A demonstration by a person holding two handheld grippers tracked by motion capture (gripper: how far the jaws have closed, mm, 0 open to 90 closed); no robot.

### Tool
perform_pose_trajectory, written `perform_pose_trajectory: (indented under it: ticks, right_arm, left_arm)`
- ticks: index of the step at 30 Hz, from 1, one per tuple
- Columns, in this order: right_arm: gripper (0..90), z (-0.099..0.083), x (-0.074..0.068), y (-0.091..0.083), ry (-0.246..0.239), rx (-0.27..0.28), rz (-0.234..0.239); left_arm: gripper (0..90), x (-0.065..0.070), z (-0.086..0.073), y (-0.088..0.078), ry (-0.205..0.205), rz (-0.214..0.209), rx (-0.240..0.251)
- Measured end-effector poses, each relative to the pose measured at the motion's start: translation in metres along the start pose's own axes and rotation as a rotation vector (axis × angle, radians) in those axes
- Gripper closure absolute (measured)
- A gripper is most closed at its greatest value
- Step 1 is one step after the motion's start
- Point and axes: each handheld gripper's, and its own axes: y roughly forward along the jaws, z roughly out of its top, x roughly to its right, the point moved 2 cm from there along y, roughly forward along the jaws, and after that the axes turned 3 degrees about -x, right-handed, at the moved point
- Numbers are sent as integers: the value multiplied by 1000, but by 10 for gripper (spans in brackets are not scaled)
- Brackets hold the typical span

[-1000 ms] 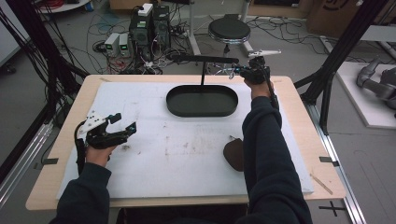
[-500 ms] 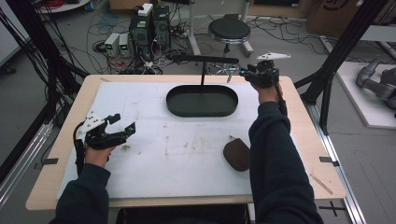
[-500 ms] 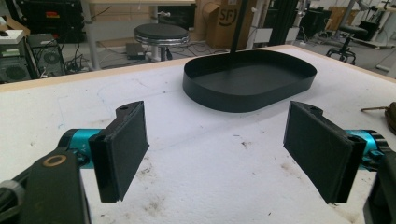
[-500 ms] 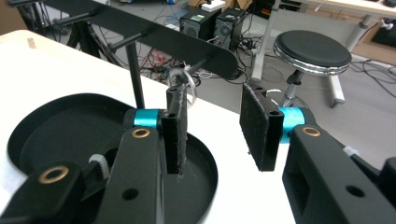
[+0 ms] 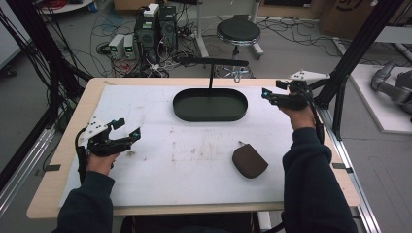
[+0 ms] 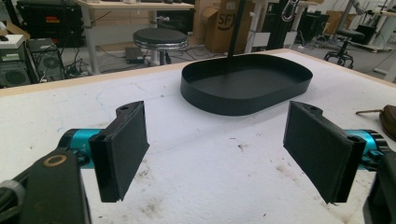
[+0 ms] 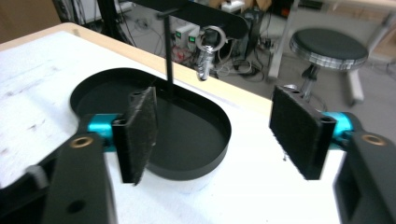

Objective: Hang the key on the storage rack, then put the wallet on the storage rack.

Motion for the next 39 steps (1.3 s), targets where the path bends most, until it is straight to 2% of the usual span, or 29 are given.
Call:
perform_pose_trajectory:
  ticks: [1,2,3,4,6,7,8,11,14,20,26,29,32,35,39]
  right_arm:
    - [282,0,0,0,0,0,0]
    - [259,-9,-9,-8,-14,-8,0]
    - [259,-13,-12,-10,-20,-4,13]
    - [259,-20,-17,-12,-28,-24,17]
    - [258,-32,-25,-12,-41,-48,20]
    - [258,-32,-25,-12,-41,-48,20]
    - [233,-49,-34,-10,-52,-73,29]
    - [218,-68,-44,-8,-57,-96,51]
    - [210,-81,-52,-9,-47,-94,58]
    - [209,-96,-64,-14,-46,-93,67]
    - [207,-108,-73,-11,-49,-116,82]
    - [207,-117,-81,-4,-72,-159,109]
    - [207,-120,-87,1,-92,-180,124]
    - [207,-123,-92,5,-89,-197,145]
    - [207,-129,-99,13,-102,-256,194]
  left_arm:
    - [216,0,0,0,0,0,0]
    - [216,0,0,0,-4,4,3]
    - [216,0,0,0,-4,4,3]
    - [216,0,1,-1,-4,7,6]
    - [216,0,1,-1,-2,6,7]
    - [216,0,1,-2,-3,7,7]
    - [216,0,1,-2,-2,7,4]
    - [217,1,1,0,-3,6,3]
    - [216,2,0,0,0,4,0]
    - [216,1,-1,2,-8,3,-3]
    - [216,2,-1,2,-4,3,-4]
    - [216,3,-1,3,2,1,-9]
    - [216,5,-1,4,5,-3,-11]
    - [216,7,-1,4,7,-1,-12]
    - [216,9,-1,4,12,-2,-15]
